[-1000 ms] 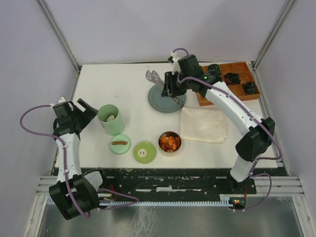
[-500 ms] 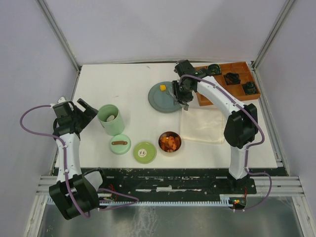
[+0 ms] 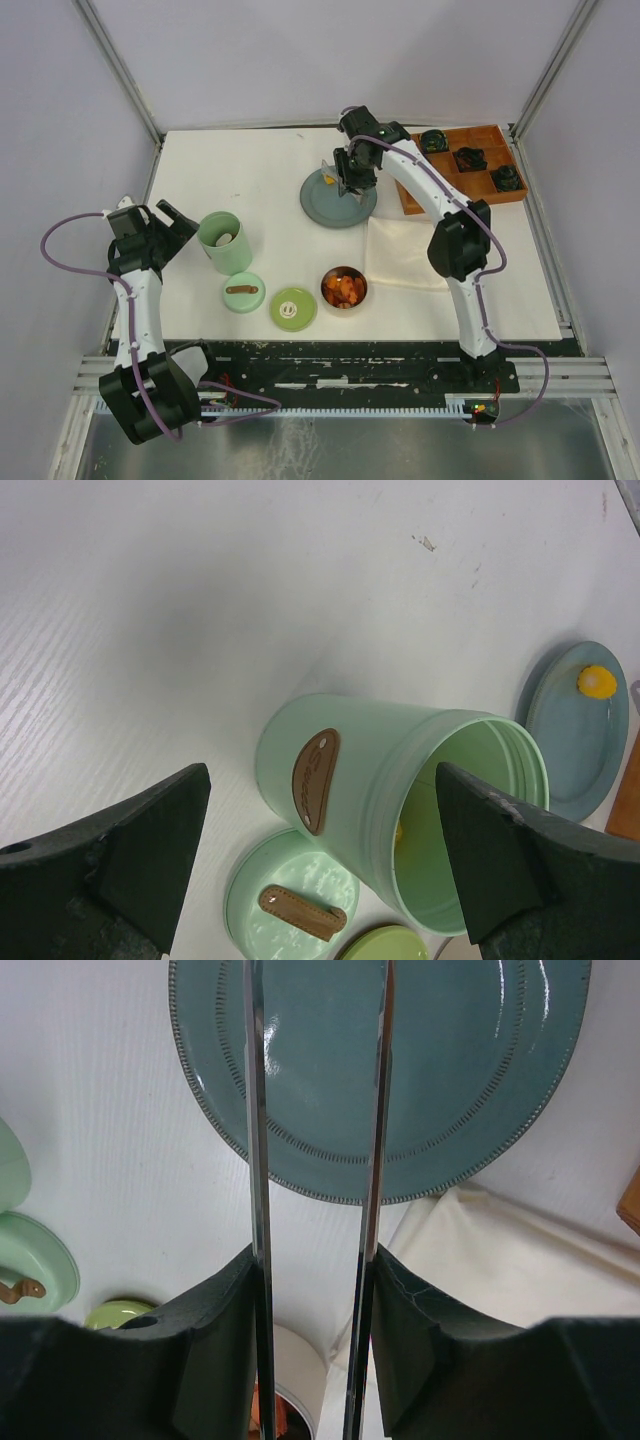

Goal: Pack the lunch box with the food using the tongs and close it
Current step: Pick up the fake food from the plate.

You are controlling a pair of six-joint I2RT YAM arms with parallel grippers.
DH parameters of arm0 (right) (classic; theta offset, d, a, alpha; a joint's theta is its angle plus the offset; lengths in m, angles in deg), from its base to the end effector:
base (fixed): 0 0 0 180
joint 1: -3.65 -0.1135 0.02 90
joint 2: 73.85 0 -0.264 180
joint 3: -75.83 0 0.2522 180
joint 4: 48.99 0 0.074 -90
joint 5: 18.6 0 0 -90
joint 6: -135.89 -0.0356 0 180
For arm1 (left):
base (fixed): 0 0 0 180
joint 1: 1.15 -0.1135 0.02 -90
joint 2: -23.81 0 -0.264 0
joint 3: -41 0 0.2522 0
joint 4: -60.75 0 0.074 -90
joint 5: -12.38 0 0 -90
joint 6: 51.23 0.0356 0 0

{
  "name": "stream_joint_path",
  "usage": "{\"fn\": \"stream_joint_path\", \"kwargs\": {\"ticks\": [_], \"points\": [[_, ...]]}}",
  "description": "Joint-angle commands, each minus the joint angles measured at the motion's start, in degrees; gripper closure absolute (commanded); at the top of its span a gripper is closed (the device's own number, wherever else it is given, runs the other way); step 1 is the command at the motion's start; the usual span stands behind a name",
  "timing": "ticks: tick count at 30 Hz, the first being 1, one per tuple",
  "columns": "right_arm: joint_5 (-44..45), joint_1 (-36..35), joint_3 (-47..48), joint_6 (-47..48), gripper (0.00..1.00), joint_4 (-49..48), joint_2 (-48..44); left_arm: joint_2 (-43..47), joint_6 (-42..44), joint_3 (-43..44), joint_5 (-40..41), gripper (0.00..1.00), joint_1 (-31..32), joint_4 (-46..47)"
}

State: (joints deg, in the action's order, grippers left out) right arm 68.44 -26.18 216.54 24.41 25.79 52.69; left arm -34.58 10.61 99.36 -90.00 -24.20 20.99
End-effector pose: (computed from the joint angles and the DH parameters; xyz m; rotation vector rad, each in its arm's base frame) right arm 0.4116 0.2381 0.2919 -0.2130 2.6691 0.3664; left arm 0.2030 0.0781 0.2686 -0.8730 2.0873 -0.2920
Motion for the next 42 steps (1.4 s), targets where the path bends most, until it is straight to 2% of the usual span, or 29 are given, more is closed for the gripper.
{"fn": "stream_joint_path", "kwargs": {"ticks": [1,24,36,42], "points": [[0.51,0.26,7.48,1.33,0.50,3.88,3.67,0.19,-1.37,-0.04,-0.54,0.00,-0.14,2.42],[-1.31,1.00,13.26,0.62,0.49,4.05,12.58,0.29,-1.37,-0.04,-0.63,0.00,-0.23,2.44],[-3.44,1.01,7.40,-2.13,0.55,1.01,9.55,0.29,-1.36,-0.04,-0.71,0.00,-0.18,2.49],[-4.69,1.00,-2.18,-5.18,0.59,-3.82,2.41,0.30,-1.37,-0.04,-0.76,0.00,-0.18,2.45]]}}
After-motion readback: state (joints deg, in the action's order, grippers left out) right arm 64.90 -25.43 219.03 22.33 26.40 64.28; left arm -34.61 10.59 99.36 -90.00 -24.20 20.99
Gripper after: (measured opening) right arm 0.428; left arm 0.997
